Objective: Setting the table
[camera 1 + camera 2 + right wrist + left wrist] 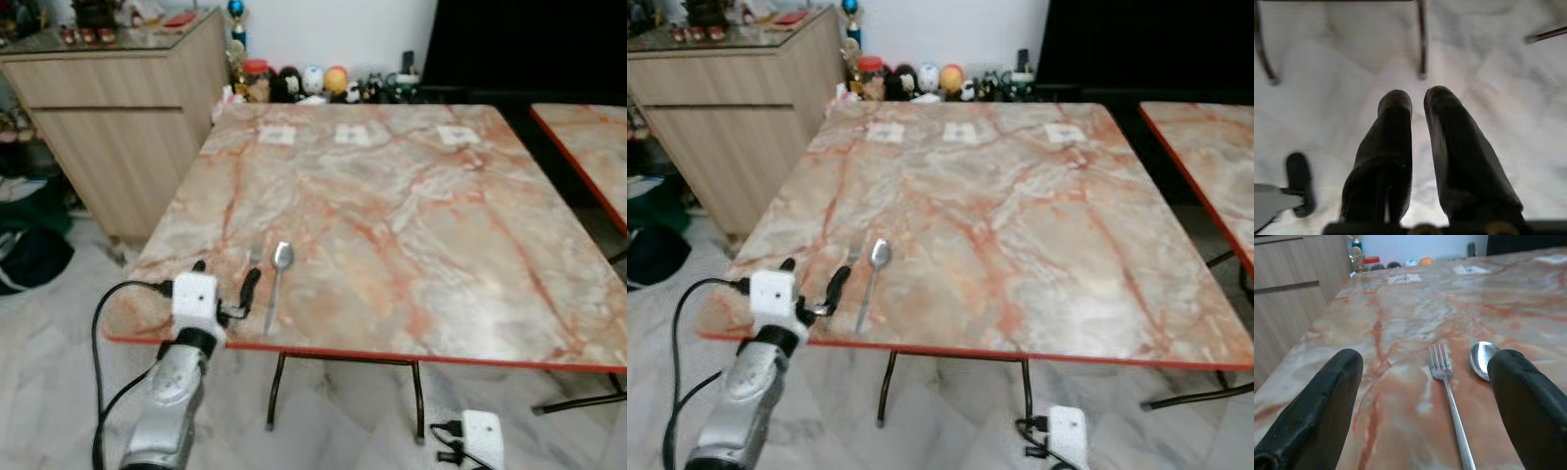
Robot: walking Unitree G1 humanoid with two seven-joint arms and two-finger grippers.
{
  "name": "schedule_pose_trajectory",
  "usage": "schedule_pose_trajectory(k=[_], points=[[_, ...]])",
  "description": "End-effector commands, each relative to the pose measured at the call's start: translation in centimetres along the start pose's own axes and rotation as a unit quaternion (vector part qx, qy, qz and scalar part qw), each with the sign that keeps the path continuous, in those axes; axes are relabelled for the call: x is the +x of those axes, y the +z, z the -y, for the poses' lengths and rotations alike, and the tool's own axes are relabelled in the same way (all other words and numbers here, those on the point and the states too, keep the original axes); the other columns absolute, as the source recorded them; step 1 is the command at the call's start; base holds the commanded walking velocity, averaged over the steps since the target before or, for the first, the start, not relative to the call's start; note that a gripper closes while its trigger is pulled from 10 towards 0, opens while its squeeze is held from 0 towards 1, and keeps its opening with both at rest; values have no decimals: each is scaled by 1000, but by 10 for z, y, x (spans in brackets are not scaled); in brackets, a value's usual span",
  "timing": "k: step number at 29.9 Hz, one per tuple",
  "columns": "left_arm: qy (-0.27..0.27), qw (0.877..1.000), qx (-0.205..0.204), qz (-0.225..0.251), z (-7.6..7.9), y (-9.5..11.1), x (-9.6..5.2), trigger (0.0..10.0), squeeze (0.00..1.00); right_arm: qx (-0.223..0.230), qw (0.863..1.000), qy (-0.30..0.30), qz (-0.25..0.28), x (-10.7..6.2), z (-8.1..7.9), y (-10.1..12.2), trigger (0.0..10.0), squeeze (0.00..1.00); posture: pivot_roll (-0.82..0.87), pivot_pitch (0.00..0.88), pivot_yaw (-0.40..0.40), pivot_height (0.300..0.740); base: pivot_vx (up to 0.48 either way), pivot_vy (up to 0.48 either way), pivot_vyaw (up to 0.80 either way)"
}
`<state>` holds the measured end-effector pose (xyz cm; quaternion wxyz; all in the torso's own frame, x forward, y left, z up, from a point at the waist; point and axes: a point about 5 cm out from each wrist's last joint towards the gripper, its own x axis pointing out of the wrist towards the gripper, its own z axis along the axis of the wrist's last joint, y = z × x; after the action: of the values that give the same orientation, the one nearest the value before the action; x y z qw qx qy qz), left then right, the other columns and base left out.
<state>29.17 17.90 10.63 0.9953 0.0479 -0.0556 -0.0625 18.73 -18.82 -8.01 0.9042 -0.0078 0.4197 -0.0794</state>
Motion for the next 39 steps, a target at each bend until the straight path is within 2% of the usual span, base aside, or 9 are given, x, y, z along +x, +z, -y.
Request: schedule_pose_trajectory(k=[1, 6, 19, 22, 32, 33, 35, 36, 39], points=[[-33, 999, -9, -10, 12, -2, 3, 10000, 0, -2, 1000, -11, -4, -1, 9, -3, 10000, 0, -5, 38, 27, 732, 0, 0, 0], [-93, 995, -10, -36, 28, -5, 6, 10000, 0, -1, 1000, -14, -3, -1, 9, -3, 10000, 0, -7, 39, 29, 732, 0, 0, 0], [-130, 985, 11, -111, 55, -1, 36, 10000, 0, 0, 1000, -18, -6, -2, 10, -6, 10000, 0, -12, 49, 34, 732, 0, 0, 0], [-115, 979, 41, -161, 62, -2, 54, 10000, 0, 0, 1000, -20, -7, -2, 10, -7, 10000, 0, -15, 52, 37, 732, 0, 0, 0], [-48, 979, 43, -195, 59, 2, 79, 10000, 0, 3, 1000, -24, -9, -3, 10, -9, 10000, 0, -32, 58, 43, 732, 0, 0, 0], [-42, 978, 45, -198, 57, 3, 79, 8353, 0, 3, 1000, -25, -9, -3, 10, -10, 10000, 0, -32, 59, 44, 732, 0, 0, 0], [-31, 977, 46, -205, 55, 2, 81, 7804, 0, 4, 1000, -26, -10, -3, 11, -11, 10000, 0, -31, 61, 44, 732, 0, 0, 0], [-20, 978, 46, -202, 49, 4, 80, 6000, 0, 4, 1000, -27, -12, -3, 12, -12, 10000, 0, -28, 64, 44, 732, 0, 0, 0], [-2, 981, 38, -192, 40, 8, 79, 7020, 0, 3, 1000, -27, -13, -3, 12, -12, 10000, 0, -23, 66, 42, 732, 0, 0, 0]])
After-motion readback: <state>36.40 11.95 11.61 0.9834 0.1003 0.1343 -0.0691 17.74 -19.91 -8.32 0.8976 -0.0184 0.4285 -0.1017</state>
